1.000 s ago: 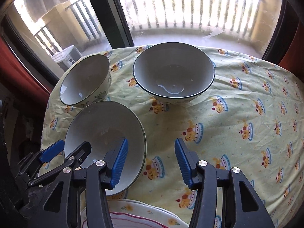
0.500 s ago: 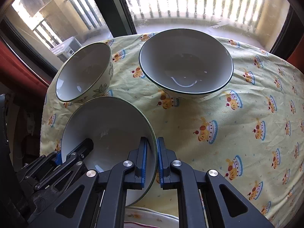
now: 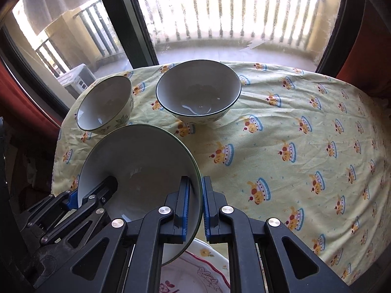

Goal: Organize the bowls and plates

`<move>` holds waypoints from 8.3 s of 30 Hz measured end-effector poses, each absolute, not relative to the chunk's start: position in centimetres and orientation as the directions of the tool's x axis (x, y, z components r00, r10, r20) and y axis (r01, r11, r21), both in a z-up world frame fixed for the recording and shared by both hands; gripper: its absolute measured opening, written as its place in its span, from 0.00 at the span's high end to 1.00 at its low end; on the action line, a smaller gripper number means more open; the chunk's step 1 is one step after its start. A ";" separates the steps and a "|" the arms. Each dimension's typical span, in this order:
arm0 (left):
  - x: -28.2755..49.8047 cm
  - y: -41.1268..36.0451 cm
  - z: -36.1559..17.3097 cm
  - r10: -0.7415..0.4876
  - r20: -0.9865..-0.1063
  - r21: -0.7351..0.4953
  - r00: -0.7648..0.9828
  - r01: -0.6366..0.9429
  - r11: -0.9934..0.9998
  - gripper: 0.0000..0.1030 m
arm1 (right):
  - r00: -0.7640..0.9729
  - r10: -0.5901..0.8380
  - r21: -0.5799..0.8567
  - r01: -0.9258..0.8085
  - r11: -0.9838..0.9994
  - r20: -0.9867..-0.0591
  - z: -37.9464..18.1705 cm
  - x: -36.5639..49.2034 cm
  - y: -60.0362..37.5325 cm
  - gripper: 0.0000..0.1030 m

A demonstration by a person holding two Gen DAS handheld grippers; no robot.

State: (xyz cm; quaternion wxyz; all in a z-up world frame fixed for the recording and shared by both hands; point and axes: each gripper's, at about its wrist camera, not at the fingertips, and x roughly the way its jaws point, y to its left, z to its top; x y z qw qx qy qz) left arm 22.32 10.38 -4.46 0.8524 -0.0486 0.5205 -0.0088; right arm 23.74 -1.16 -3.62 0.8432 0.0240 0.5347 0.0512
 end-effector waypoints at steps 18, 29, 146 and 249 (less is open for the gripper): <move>15.4 0.9 -3.1 -0.159 -0.877 -0.087 0.453 0.177 0.980 0.84 | 0.468 -0.001 0.082 0.157 0.984 -0.884 -1.3 13.3 -10.1 0.88; 13.1 -5.2 -6.1 -0.139 -0.919 -0.093 0.368 0.139 0.986 0.83 | 0.435 0.022 0.098 0.153 0.983 -0.900 -3.0 11.5 -16.8 0.88; 35.1 21.8 -7.7 -0.017 -0.848 -0.021 0.529 -0.001 1.000 0.41 | 0.536 0.107 0.108 -0.030 0.994 -0.838 -4.9 35.5 11.6 0.42; 12.9 -8.7 -2.3 -0.050 -0.862 -0.044 0.505 0.025 0.999 0.80 | 0.559 0.098 0.131 0.020 0.991 -0.824 0.6 12.5 -20.6 0.81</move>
